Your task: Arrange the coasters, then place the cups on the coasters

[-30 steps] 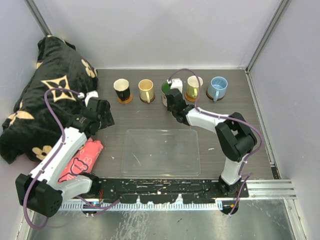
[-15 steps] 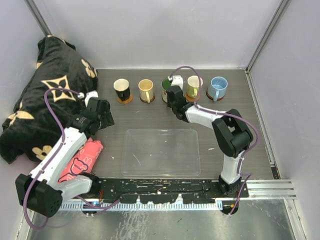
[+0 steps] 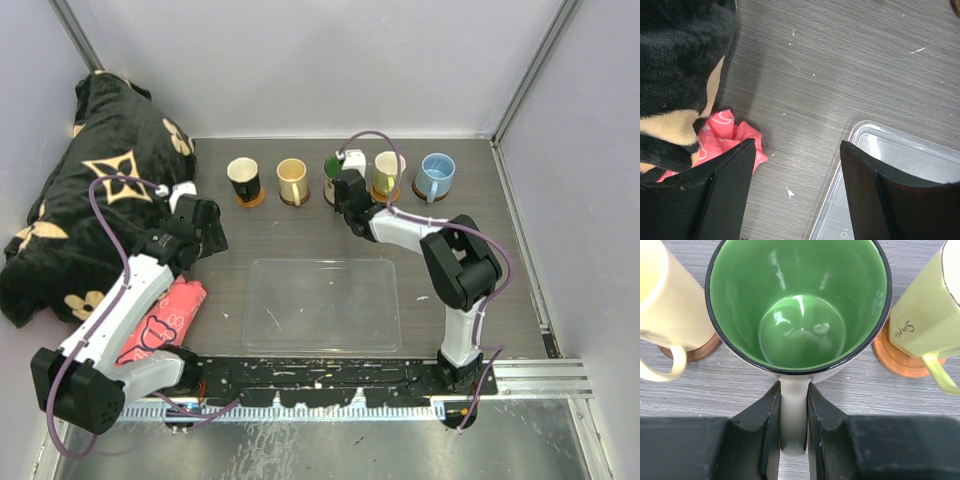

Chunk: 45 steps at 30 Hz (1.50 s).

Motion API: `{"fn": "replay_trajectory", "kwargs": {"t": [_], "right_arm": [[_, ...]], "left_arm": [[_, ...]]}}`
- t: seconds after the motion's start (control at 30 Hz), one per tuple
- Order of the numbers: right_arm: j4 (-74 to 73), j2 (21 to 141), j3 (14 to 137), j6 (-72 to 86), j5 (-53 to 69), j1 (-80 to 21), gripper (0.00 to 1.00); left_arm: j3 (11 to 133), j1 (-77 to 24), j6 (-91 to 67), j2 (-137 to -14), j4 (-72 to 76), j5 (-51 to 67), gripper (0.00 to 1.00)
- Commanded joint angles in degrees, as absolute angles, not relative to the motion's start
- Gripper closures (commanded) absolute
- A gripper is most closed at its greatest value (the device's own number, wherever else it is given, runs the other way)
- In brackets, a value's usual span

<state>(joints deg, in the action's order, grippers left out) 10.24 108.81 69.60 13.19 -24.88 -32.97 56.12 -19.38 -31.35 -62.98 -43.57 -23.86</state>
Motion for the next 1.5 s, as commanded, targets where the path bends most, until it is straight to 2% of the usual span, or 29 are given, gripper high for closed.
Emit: {"fn": "replay_trajectory", "kwargs": {"t": [0.0, 0.97, 1.47], "right_arm": [[22.15, 106.88, 74.93, 11.89, -26.49, -32.61, 0.99], [23.12, 111.26, 76.02, 12.16, -25.58, -31.64, 0.99], [22.24, 109.64, 75.19, 13.36, -24.58, -31.68, 0.99]], "left_arm": [[57.64, -19.12, -30.28, -62.87, -43.07, -25.14, 0.3], [57.48, -19.08, -30.06, -63.53, -42.8, -25.23, 0.3], [57.26, -19.11, -30.21, -64.0, -42.28, -24.97, 0.31]]}}
